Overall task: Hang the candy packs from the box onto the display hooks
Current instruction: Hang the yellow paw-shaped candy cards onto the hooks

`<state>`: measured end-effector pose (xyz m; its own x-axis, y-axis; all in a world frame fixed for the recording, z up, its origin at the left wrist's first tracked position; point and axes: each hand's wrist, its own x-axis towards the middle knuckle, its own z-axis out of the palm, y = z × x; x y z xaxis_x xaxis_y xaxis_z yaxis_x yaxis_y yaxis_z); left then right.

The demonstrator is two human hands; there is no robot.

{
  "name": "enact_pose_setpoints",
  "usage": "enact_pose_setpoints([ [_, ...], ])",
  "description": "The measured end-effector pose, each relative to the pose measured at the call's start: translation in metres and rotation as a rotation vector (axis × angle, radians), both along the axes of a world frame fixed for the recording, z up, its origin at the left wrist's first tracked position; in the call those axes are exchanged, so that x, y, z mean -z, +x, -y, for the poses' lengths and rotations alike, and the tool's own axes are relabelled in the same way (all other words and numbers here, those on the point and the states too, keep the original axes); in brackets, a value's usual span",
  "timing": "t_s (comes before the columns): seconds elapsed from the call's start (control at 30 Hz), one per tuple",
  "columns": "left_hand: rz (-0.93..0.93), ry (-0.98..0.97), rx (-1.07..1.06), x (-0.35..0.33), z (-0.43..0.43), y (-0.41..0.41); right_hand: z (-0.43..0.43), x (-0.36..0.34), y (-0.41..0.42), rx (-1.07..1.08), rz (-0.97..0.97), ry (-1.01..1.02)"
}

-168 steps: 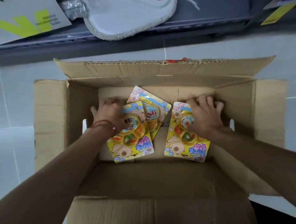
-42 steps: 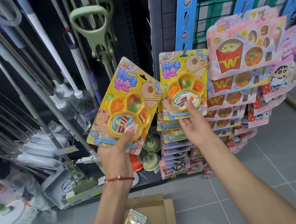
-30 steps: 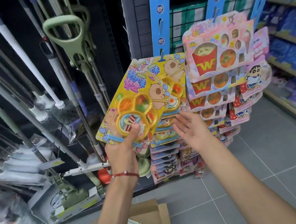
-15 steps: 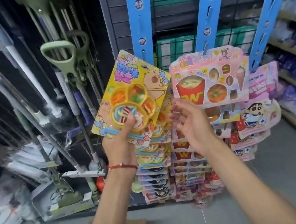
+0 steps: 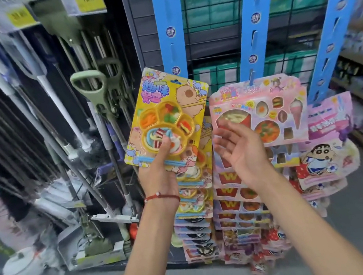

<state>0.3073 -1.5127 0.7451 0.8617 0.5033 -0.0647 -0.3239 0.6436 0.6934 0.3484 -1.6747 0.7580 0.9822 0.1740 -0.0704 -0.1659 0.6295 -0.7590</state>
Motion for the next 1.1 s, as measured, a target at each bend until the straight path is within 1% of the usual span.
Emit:
enact_pose_setpoints([
  [0.23,-0.052,-0.047,0.02,0.008,0.005,0.007,0.003,0.006,0.004,0.002,-0.026,-0.033],
  [0.37,-0.042,-0.057,0.007,0.02,0.007,0.011,0.005,0.009,0.005,0.004,-0.036,-0.047],
  [0.6,-0.055,-0.078,0.036,0.032,0.012,0.012,0.003,0.016,0.002,-0.009,0.015,-0.133],
  [0.73,-0.118,-0.09,0.035,0.039,0.014,0.011,0.002,0.025,-0.001,0.001,0.067,-0.248],
  [0.87,-0.202,-0.064,0.037,0.049,0.014,0.012,0.0,0.033,-0.004,-0.008,0.141,-0.314],
  [1.1,-0.339,-0.053,0.087,0.065,-0.002,-0.005,-0.03,0.042,-0.017,-0.083,0.234,-0.362],
])
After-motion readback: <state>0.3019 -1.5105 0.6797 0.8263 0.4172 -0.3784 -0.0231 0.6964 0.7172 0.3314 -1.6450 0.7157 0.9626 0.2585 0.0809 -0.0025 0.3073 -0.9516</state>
